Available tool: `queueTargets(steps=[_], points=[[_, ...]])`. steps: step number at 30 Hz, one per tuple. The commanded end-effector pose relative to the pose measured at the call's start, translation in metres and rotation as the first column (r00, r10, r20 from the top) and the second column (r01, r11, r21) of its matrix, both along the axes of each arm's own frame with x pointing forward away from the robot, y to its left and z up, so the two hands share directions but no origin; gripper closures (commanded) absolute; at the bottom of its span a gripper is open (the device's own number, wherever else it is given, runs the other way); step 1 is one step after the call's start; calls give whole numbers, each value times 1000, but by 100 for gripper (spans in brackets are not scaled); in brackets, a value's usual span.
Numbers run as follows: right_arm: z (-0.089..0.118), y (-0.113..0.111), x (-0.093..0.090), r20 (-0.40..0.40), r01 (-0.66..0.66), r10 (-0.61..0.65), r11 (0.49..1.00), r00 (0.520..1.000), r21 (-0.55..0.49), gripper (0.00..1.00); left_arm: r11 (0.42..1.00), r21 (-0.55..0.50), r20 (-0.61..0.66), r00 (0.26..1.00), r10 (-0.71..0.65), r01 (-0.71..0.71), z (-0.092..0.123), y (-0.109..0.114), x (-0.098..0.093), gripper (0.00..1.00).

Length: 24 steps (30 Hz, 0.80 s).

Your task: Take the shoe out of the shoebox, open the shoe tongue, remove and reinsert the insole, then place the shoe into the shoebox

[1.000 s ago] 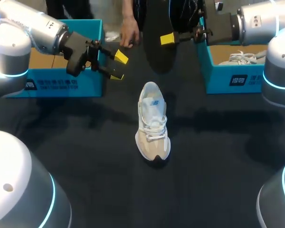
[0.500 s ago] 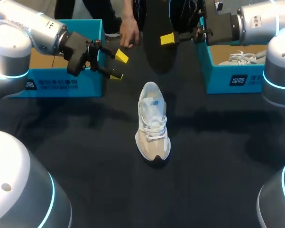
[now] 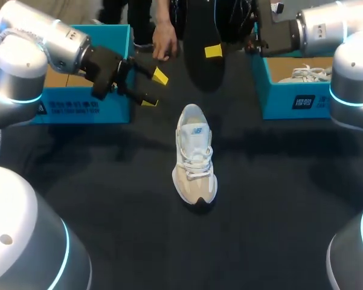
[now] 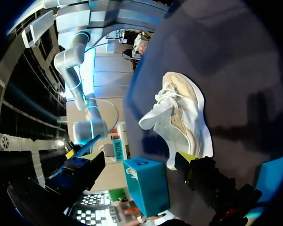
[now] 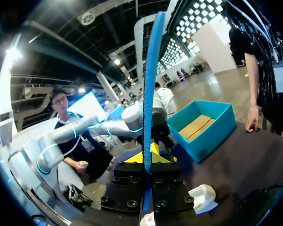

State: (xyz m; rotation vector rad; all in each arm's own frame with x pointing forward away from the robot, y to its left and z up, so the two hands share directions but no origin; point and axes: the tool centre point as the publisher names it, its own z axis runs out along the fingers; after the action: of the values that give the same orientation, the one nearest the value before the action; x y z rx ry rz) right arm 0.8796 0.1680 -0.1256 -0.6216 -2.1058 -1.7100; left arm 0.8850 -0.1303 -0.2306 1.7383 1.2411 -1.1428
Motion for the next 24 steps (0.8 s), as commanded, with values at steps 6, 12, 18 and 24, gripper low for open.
queueTargets(steps=[6, 12, 18, 24], points=[[-41, 10, 29, -6, -65, 65, 998, 998, 21, 100, 999, -2, -30, 999, 41, -41, -21, -9, 2, 0], [-50, 14, 30, -32, -79, 80, 996, 996, 32, 100, 998, 10, -62, 997, 55, -54, -28, -11, -4, 0], [-50, 14, 30, -32, -79, 80, 996, 996, 32, 100, 999, 19, -75, 996, 48, -47, -34, -10, -6, 0], [-50, 14, 30, -32, -79, 80, 996, 996, 32, 100, 998, 28, -86, 995, 52, -50, -39, -5, -3, 0]])
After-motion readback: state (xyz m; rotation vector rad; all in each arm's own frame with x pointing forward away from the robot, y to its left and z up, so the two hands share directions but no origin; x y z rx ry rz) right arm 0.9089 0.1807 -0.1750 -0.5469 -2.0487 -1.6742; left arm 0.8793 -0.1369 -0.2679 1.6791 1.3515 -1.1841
